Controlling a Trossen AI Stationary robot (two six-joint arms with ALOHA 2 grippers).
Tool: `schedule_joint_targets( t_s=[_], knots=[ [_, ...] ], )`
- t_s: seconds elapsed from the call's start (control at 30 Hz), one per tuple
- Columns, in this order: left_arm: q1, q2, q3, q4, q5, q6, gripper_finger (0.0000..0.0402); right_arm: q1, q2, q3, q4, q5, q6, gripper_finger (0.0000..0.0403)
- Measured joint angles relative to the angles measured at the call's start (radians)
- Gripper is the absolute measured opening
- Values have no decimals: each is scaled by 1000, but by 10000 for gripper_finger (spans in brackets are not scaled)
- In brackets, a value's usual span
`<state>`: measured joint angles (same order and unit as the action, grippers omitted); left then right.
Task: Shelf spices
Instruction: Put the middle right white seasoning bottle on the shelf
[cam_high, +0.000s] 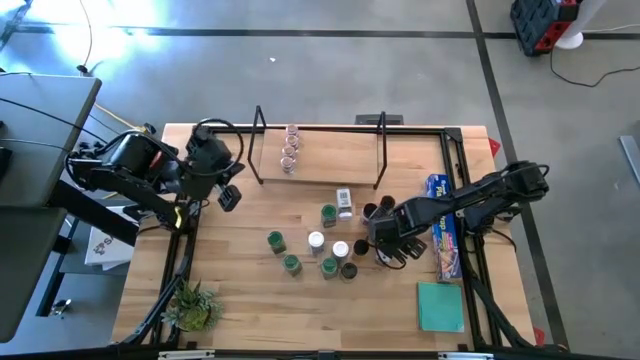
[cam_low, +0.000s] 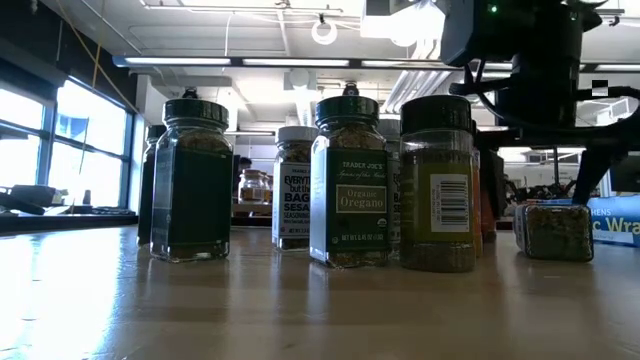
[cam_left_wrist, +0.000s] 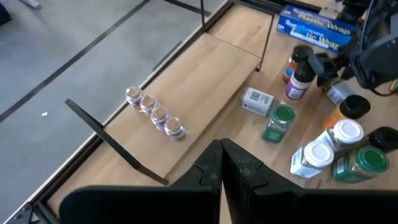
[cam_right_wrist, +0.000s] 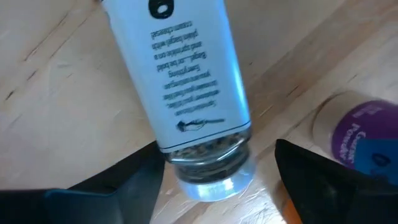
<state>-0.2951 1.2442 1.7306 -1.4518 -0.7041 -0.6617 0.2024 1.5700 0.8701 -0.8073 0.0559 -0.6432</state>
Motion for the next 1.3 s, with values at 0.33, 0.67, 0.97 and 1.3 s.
schedule_joint_targets(
  t_s=[0.33,0.67,0.97,1.3],
  knots=[
    [0,26,0,8,39,9,0,-3,8,99,-184,-27,266,111],
    [0,26,0,34,10,114,0,-39,5,334,-424,-370,655,8],
    [0,26,0,39,12,169,0,-16,-52,185,-410,-389,972,87],
    [0,26,0,36,20,169,0,61,-171,-63,-185,-224,1136,272]
  ],
)
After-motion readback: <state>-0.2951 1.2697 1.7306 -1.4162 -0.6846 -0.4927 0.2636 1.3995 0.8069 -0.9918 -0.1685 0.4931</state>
